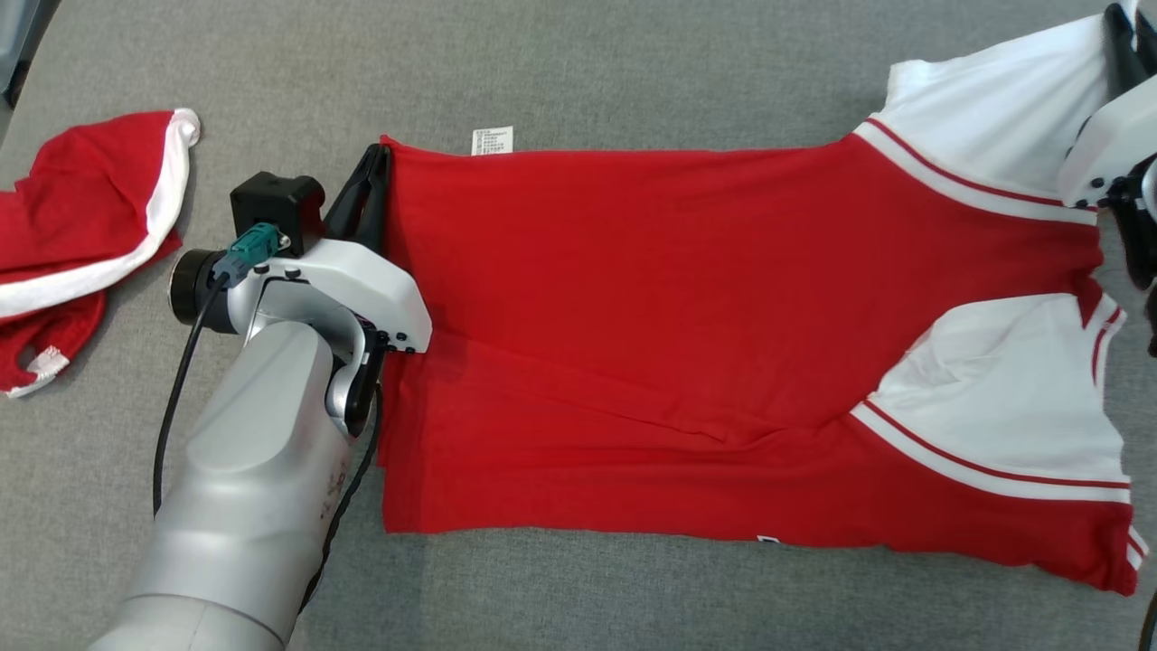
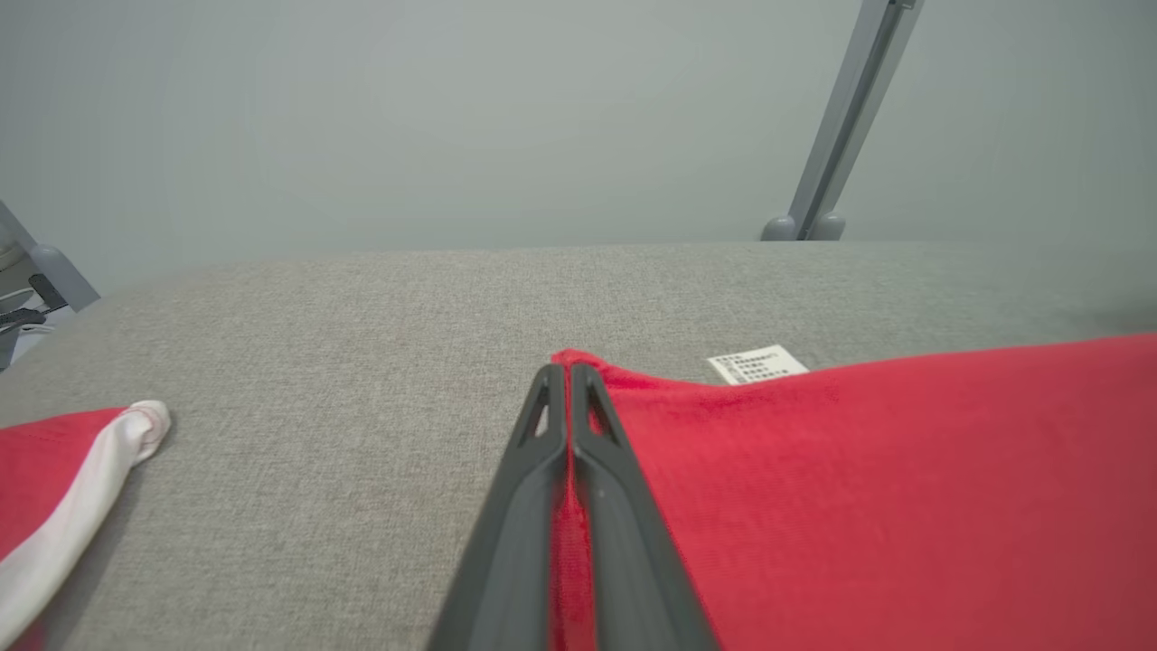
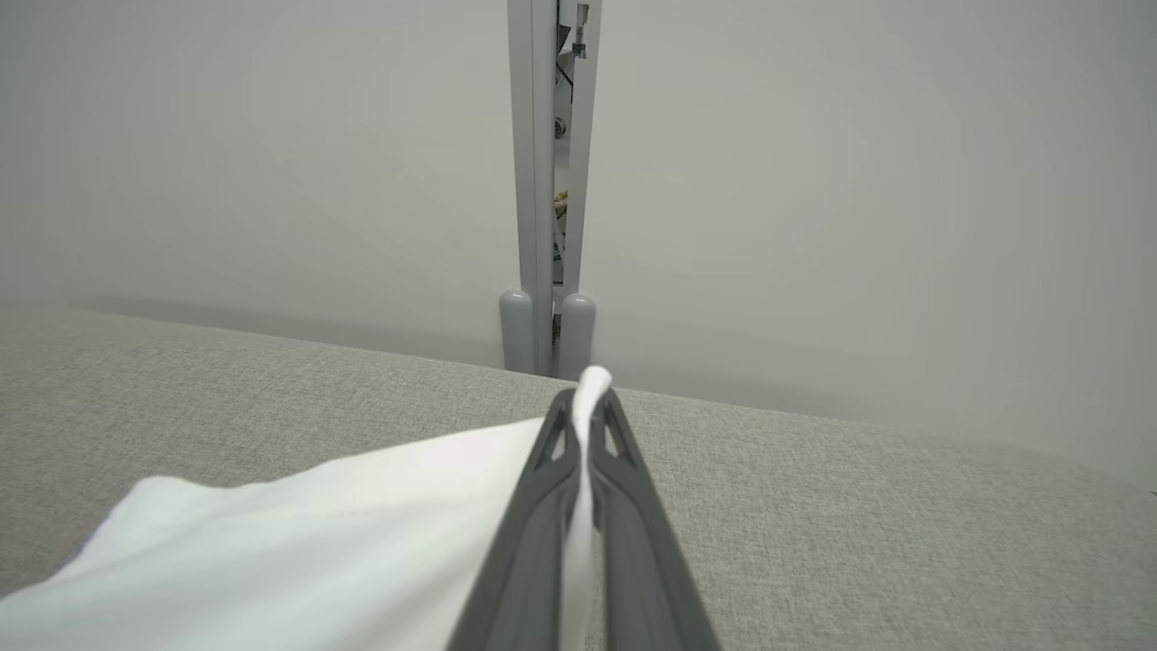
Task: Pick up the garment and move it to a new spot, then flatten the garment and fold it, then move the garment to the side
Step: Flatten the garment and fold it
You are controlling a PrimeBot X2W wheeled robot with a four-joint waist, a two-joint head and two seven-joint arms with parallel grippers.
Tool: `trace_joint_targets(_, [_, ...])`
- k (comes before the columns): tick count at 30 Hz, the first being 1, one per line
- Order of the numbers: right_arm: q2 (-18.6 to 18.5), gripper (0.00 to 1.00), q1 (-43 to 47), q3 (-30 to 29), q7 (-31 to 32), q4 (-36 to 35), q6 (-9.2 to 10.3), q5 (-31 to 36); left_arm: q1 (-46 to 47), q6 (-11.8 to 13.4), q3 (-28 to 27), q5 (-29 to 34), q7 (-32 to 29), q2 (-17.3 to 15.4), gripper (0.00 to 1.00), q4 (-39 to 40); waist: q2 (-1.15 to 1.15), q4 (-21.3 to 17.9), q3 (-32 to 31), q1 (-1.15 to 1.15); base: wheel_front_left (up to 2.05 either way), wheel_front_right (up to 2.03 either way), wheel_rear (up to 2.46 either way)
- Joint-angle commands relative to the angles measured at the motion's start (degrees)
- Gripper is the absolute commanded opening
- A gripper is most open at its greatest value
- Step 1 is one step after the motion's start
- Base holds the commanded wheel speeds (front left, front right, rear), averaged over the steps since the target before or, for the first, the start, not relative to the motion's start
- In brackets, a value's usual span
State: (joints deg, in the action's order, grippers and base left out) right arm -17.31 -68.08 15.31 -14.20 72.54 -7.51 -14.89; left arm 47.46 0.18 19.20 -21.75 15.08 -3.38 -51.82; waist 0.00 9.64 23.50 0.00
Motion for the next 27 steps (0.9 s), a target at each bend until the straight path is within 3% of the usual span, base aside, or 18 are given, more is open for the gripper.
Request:
trace_joint_targets(1, [0.5, 0.00, 1.0, -0.8, -0.8, -0.4, 0.04, 0.6, -0.8, -0.6, -0.7, 0.6, 0.1, -0.8, 0.00, 0.6, 0.00, -1.0, -1.7, 0.00, 0.00, 0.00, 0.00])
trace_joint_targets(16, [6.0, 0.00, 31.9, -7.7, -1.0, -20.3, 0.03, -3.9, -19.1, -1.5, -4.9, 2.5, 0.1, -1.4, 0.00, 1.5, 0.00, -6.0, -17.1, 0.00, 0.00, 0.00, 0.00])
trace_joint_targets(27, [8.4, 0.00, 45.6, -8.5, -1.0, -22.2, 0.03, -6.6, -28.9, -1.7, -6.7, 3.4, 0.1, -0.9, 0.00, 1.7, 0.00, -7.8, -21.5, 0.00, 0.00, 0.00, 0.00])
